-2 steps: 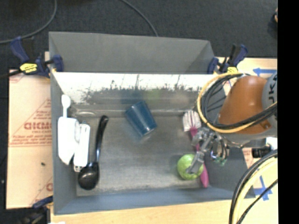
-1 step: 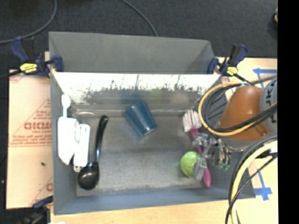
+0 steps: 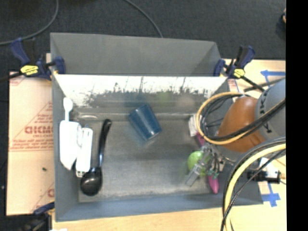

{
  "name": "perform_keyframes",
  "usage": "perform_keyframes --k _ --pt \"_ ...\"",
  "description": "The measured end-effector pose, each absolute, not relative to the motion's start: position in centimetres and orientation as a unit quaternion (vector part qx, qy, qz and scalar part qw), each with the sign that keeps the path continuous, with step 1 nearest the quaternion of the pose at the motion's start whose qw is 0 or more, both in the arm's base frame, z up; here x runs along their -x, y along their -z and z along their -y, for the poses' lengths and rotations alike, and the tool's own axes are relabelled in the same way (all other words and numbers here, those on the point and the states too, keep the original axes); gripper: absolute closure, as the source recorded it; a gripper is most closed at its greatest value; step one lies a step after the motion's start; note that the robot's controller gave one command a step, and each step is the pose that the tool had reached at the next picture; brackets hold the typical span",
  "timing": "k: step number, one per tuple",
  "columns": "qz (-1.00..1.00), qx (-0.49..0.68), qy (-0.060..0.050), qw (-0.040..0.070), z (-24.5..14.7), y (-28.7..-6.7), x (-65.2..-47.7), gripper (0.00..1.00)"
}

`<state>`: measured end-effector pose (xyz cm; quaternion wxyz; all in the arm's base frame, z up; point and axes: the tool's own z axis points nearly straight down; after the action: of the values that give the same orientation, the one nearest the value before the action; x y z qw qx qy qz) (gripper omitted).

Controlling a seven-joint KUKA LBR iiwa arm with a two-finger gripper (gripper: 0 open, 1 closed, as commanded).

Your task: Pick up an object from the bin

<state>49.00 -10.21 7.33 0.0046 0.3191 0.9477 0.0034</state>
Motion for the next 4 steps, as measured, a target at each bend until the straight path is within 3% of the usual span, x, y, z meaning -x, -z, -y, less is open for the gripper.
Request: perform_keyframes --k 1,3,4 --pt "-0.981 -0.194 -0.006 0.002 11.7 -7.4 -50.4 1.00" --pt "-0.981 -0.194 -0.006 0.001 11.6 -7.7 -50.4 1.00" --pt "-0.981 -0.193 -0.006 0.000 11.6 -9.7 -50.3 1.00"
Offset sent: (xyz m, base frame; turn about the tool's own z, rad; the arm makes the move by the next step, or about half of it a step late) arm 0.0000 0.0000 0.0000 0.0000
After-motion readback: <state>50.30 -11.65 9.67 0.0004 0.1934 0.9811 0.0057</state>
